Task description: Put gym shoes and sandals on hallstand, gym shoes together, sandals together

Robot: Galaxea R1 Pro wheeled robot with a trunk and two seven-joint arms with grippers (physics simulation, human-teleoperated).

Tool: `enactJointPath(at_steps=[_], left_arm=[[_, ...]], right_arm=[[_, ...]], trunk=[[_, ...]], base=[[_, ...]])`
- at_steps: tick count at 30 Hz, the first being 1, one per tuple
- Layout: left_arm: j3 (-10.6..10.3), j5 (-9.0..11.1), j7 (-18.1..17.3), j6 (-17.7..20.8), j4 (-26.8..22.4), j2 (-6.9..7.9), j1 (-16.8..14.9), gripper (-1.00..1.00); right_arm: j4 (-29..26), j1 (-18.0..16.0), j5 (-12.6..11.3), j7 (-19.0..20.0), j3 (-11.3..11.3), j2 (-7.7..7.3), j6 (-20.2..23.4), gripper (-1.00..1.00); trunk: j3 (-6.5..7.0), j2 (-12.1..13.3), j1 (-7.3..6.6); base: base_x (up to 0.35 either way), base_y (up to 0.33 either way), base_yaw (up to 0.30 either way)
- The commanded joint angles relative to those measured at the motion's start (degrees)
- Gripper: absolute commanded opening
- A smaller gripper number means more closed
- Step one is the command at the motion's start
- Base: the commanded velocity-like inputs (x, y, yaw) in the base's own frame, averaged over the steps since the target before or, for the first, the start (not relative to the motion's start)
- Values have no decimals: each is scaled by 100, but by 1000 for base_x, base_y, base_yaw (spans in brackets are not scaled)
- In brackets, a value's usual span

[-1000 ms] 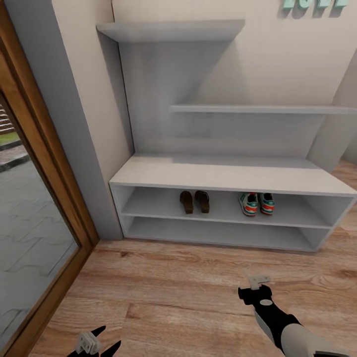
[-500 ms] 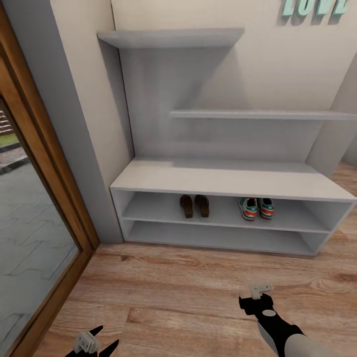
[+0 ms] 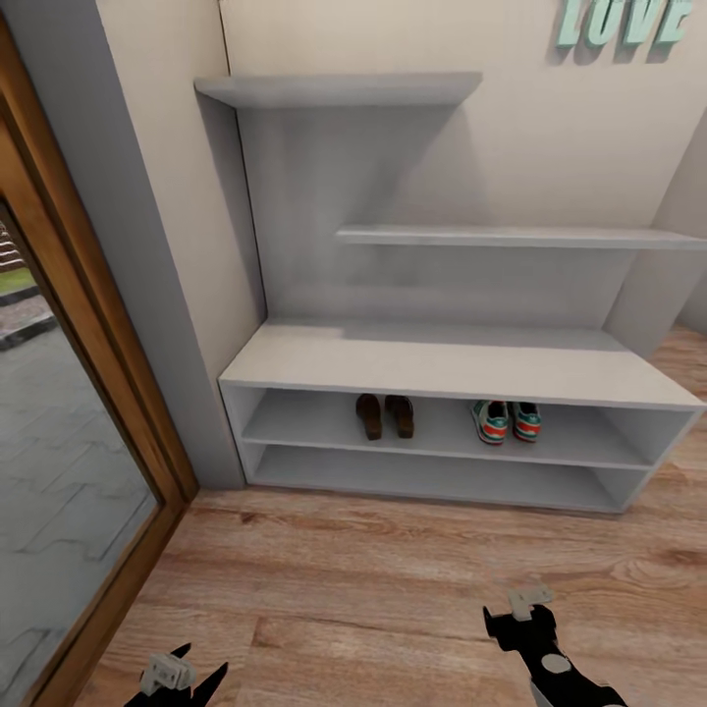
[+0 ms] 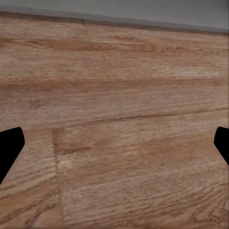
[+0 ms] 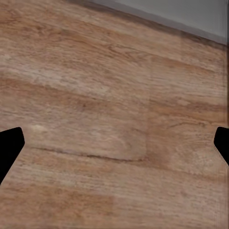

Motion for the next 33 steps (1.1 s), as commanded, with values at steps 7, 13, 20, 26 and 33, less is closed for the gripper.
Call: enactJointPath(at_steps=[7, 13, 20, 26, 33], left_arm=[[38, -22, 294, -34, 103, -11, -5, 100], [37, -25, 598, -42, 143, -3, -5, 100], [37, -26, 1074, -62, 260, 0, -5, 100], [27, -31, 1350, -70, 312, -17, -5, 100], [26, -30, 1608, -72, 328, -20, -5, 100]], right_arm=[[8, 240, 40, -4, -46, -33, -611, 100], [8, 453, 24, -3, -46, -38, -1060, 100], [13, 730, 19, 0, -40, -35, -1777, 100], [15, 889, 16, 0, -38, -35, -2044, 100], [16, 986, 15, -2, -37, -8, -2120, 100]], trunk=[[122, 280, -155], [229, 521, -287], [355, 802, -441], [463, 1042, -573], [588, 1323, -726]], base=[[0, 0, 0], [0, 0, 0], [0, 0, 0], [0, 0, 0], [0, 0, 0]])
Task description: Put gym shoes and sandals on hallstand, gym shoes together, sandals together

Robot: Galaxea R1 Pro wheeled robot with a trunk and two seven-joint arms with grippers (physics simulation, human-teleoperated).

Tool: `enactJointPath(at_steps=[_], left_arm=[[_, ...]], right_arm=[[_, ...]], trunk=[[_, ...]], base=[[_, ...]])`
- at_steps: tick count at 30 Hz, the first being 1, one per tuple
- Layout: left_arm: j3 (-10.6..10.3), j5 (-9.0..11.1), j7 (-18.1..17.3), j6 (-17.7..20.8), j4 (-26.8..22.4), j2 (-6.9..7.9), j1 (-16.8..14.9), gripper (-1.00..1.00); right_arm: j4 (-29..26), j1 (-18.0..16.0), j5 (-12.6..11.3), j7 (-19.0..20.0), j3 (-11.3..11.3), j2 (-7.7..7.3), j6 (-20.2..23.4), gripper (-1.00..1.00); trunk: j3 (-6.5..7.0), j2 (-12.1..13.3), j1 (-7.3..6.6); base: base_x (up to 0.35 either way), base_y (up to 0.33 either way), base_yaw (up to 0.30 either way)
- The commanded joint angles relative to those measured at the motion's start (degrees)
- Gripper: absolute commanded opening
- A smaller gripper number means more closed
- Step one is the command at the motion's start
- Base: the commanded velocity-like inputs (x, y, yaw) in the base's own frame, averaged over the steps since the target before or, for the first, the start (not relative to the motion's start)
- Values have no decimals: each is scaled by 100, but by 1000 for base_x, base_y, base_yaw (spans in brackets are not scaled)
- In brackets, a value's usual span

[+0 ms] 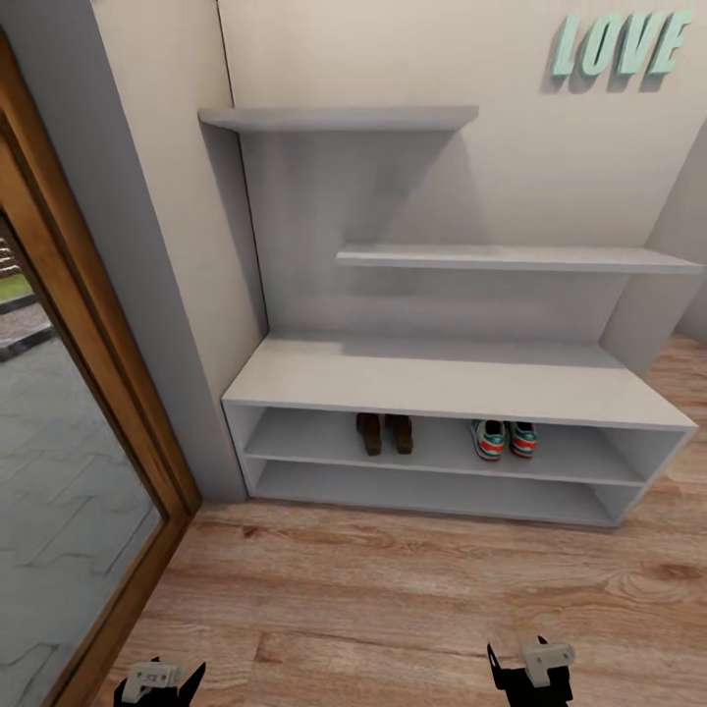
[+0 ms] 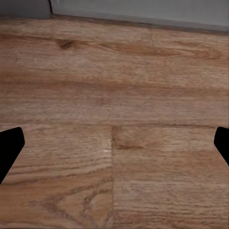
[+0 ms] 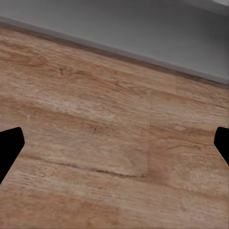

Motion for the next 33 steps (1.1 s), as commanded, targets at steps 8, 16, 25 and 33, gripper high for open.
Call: enactJointPath(at_steps=[8, 16, 25, 33], left_arm=[[59, -18, 173, -11, 5, -3, -5, 100], [63, -8, 259, -18, 3, -3, -5, 100], [71, 5, 284, -19, 1, 27, -5, 100], [73, 24, 290, -20, 0, 42, 10, 100]], right_arm=[[6, 22, 61, -27, -50, 35, -34, 100], [5, 27, 61, -32, -53, 64, -37, 100], [4, 28, 61, -39, -54, 110, -38, 100], [2, 28, 61, -42, -54, 150, -39, 100]], trunk=[[139, 320, -177], [283, 641, -353], [445, 1002, -551], [588, 1323, -726]], base=[[0, 0, 0], [0, 0, 0], [0, 0, 0], [0, 0, 0]])
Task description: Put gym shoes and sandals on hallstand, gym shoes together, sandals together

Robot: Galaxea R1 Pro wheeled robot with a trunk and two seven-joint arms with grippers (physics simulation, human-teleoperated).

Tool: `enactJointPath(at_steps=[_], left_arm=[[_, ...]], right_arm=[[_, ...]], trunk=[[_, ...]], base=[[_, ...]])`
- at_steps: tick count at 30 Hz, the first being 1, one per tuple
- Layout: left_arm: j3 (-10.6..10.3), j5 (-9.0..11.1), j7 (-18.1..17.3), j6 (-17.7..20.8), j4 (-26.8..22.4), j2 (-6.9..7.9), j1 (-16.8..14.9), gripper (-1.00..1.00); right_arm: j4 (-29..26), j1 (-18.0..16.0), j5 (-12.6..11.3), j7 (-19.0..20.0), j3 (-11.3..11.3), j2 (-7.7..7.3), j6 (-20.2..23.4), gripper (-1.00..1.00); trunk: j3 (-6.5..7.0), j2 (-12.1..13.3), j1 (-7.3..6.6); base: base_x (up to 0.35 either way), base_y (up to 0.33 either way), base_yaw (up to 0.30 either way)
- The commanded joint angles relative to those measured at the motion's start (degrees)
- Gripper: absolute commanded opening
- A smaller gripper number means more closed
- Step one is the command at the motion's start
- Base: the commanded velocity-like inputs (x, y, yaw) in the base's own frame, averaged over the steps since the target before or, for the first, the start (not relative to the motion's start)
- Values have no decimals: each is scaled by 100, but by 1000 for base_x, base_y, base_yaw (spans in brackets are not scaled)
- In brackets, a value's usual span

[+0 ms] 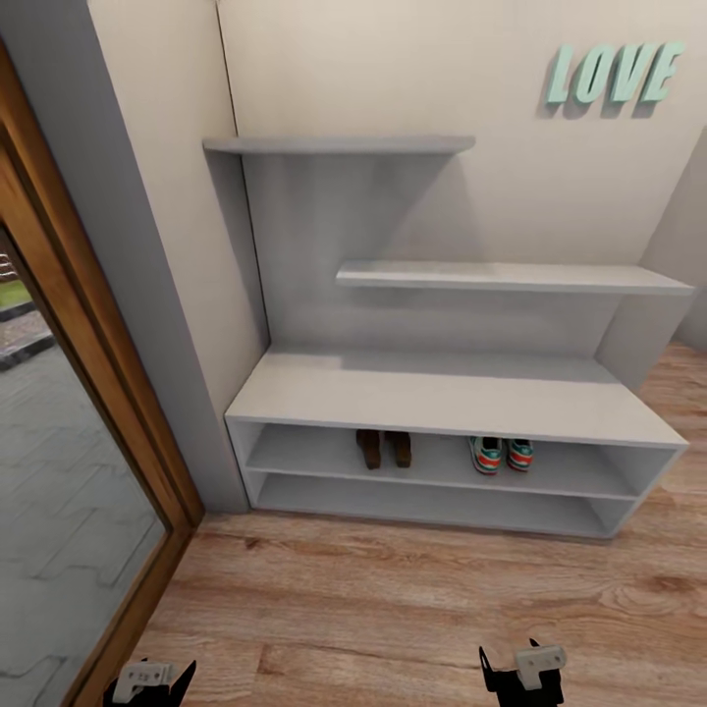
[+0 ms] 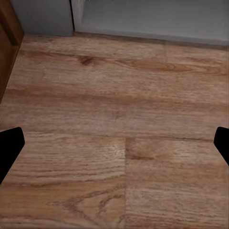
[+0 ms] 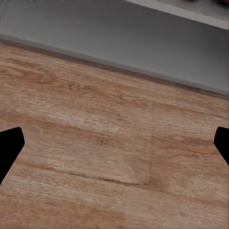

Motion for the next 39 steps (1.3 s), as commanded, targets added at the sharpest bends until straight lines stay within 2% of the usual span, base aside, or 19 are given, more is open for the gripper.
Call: enactJointPath(at_steps=[1, 12, 13, 15, 39], left_arm=[[47, -15, -54, -8, 5, -4, -3, 100], [47, -13, -48, -8, 5, -30, 4, 100], [45, -17, 274, -7, 12, -20, 5, 100], [42, -19, 342, -8, 13, -26, 6, 100], [52, -20, 421, -4, 125, -2, 5, 100]], right_arm=[[5, -4, 61, -16, -45, 3, -18, 100], [7, -4, 61, -17, -45, 4, -17, 100], [10, -4, 61, -17, -45, 5, -17, 100], [10, -4, 60, -17, -45, 5, -17, 100], [10, -4, 61, -17, -45, 43, -9, 100]], trunk=[[14, 39, -23], [211, 481, -265], [235, 521, -287], [281, 601, -331], [841, 1563, -858]], base=[[0, 0, 0], [0, 0, 0], [0, 0, -205], [0, 0, -219], [0, 0, -251]])
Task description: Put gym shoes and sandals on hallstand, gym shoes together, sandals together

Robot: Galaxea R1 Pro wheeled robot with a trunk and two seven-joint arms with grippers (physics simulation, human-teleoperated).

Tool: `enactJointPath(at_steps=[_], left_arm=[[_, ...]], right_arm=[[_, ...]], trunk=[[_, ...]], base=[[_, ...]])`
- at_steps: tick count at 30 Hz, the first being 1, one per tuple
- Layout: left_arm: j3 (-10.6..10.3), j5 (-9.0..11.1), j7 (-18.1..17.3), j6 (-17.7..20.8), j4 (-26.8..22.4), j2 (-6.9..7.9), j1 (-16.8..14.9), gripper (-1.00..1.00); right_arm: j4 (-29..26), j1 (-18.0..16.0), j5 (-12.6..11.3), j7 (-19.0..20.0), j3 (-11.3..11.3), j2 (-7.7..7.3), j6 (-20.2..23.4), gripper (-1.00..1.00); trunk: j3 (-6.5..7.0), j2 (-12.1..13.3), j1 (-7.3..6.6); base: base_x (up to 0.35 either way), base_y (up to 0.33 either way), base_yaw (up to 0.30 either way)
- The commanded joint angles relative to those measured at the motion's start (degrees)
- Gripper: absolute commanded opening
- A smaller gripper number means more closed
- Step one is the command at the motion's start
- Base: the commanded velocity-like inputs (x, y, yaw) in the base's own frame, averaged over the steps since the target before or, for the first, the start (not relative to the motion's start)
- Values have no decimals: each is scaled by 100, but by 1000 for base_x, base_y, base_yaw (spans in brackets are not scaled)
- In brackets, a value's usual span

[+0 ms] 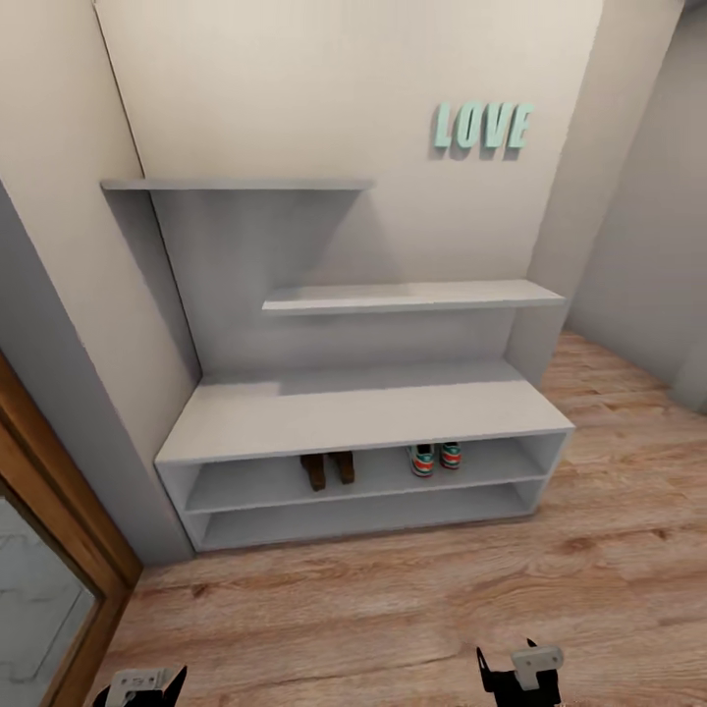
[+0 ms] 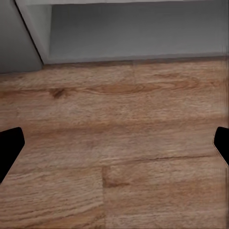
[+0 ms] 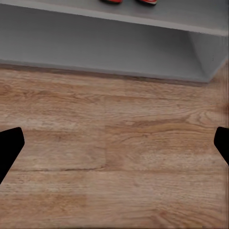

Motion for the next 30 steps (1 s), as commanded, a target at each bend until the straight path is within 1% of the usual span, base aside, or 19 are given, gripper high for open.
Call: enactJointPath(at_steps=[1, 8, 17, 19, 20, 21, 22, 23, 27, 30], left_arm=[[50, -14, -51, -8, 7, 3, -3, 100], [52, -16, -44, -5, 13, 14, -2, 100], [44, -18, -43, -5, 14, 4, -2, 100], [44, -18, -43, -5, 14, 3, -2, 100], [43, -18, -43, -5, 14, 3, -2, 100], [45, -18, -43, -5, 14, 3, -2, 100], [44, -18, -43, -5, 14, 3, -2, 100], [46, -18, -43, -5, 15, 3, -2, 100], [47, -18, -43, -5, 19, 3, -4, 100], [48, -18, -43, -5, 21, 3, -3, 100]], right_arm=[[8, -5, 60, -15, -47, 19, -18, 100], [6, -5, 55, -22, -52, 55, -18, 100], [0, -5, 39, -23, -55, 63, -18, 100], [-1, -5, -158, -23, -54, 68, -18, 100], [-1, -5, -158, -23, -54, 68, -18, 100], [-1, -5, -274, -23, -51, 69, -18, 100], [-1, -5, -335, -23, -50, 69, -18, 100], [-1, -5, -593, -17, -48, 70, -13, 100], [-1, -5, -703, -15, -47, 70, -10, 100], [-1, -5, -729, -15, -47, 70, -10, 100]], trunk=[[19, 39, -23], [179, 320, -177], [383, 681, -374], [427, 761, -418], [449, 801, -440], [469, 841, -462], [489, 881, -484], [507, 921, -506], [581, 1082, -594], [635, 1202, -660]], base=[[0, 0, -263], [0, 0, -264], [0, 0, -267], [0, 0, -257], [0, 0, -245], [0, 0, -168], [0, 0, -134], [0, 0, -44], [0, 0, -25], [0, 0, -9]])
